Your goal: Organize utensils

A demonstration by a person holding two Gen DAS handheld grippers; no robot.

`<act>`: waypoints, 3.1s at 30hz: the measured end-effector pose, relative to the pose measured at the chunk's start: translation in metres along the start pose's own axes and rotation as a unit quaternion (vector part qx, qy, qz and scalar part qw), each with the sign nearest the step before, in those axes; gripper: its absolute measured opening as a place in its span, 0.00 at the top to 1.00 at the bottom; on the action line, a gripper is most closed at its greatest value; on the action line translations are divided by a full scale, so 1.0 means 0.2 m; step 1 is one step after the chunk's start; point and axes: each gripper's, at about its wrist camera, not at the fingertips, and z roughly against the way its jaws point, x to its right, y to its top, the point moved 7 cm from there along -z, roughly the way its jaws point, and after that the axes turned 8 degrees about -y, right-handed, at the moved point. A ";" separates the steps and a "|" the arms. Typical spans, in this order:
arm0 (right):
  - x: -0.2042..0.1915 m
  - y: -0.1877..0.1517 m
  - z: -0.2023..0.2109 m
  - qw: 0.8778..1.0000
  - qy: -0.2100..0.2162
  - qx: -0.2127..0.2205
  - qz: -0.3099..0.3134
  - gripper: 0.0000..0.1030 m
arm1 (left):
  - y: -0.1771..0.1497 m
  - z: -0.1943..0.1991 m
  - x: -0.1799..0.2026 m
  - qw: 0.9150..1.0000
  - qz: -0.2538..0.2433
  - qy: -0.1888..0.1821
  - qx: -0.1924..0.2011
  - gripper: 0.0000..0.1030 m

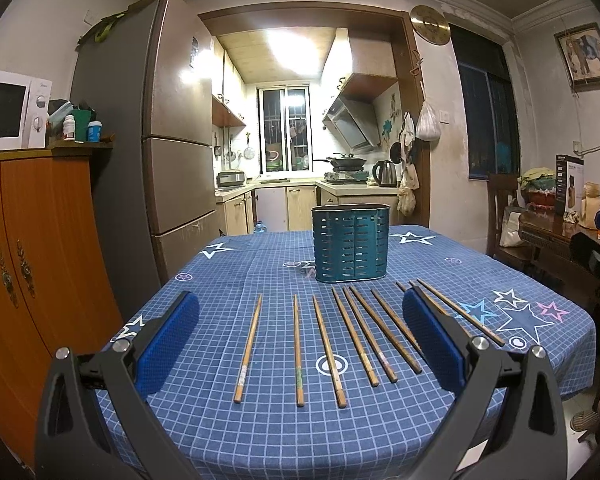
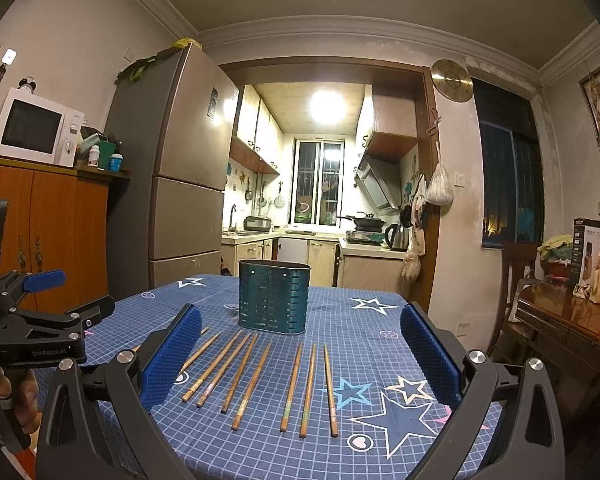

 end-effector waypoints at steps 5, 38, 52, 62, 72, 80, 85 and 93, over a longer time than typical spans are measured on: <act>0.00 0.00 0.00 1.000 0.000 0.000 -0.001 0.03 | 0.00 0.00 0.00 1.000 0.000 0.000 0.000 0.05; 0.08 -0.14 -0.09 0.999 -0.005 -0.048 -0.006 0.09 | -0.08 -0.08 -0.16 0.999 0.014 0.023 -0.028 0.05; 0.12 -0.76 -0.48 0.972 0.031 -0.230 -0.026 0.77 | -0.45 -0.35 -0.47 0.987 0.046 0.039 -0.146 0.12; 0.13 -0.78 -0.54 0.975 0.038 -0.220 -0.016 0.86 | -0.53 -0.43 -0.39 0.988 0.042 0.004 -0.149 0.27; 0.13 -0.78 -0.51 0.978 0.037 -0.204 -0.009 0.90 | -0.58 -0.40 -0.40 0.990 0.049 0.004 -0.130 0.71; 0.12 -0.79 -0.50 0.981 0.031 -0.193 -0.006 0.90 | -0.61 -0.34 -0.31 0.994 0.024 0.014 -0.107 0.80; 0.13 -0.79 -0.49 0.982 0.028 -0.188 -0.009 0.91 | -0.61 -0.34 -0.32 0.995 0.038 0.016 -0.095 0.91; 0.13 -0.79 -0.47 0.983 0.019 -0.179 -0.017 0.92 | -0.61 -0.34 -0.32 0.995 0.053 0.015 -0.087 0.95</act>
